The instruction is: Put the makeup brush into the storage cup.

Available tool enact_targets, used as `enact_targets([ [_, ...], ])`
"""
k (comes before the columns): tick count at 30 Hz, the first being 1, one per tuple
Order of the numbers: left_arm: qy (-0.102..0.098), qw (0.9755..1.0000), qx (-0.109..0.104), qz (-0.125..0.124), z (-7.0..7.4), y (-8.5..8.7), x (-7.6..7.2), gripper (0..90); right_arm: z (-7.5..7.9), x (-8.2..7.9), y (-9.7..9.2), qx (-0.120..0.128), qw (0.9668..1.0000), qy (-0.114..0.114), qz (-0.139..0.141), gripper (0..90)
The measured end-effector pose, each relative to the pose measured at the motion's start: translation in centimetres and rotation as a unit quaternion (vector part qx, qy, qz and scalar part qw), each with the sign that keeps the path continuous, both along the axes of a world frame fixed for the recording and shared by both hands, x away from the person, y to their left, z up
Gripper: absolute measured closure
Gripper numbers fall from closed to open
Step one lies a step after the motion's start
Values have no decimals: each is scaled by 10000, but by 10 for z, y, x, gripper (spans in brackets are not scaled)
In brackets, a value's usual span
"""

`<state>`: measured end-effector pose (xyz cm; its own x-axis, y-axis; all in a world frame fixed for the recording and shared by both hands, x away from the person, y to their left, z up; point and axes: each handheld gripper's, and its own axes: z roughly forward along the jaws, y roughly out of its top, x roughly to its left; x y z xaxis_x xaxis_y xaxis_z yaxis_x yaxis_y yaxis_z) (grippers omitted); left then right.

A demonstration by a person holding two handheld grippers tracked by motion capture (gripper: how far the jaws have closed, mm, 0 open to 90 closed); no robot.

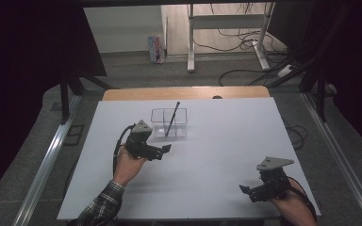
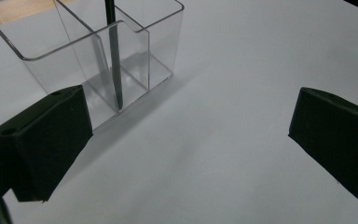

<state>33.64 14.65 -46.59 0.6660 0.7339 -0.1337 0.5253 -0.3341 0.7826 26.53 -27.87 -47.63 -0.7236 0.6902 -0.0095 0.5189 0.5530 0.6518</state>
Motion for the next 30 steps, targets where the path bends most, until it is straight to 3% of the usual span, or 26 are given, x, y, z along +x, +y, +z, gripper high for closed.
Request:
enact_targets([
  [20,122,9999,21,47,-6,8,-21,0,0,0,0,-6,10000,19,28,0],
  [30,34,10000,25,81,-9,13,-35,0,0,1,-1,73,9999,49,-51,0],
])
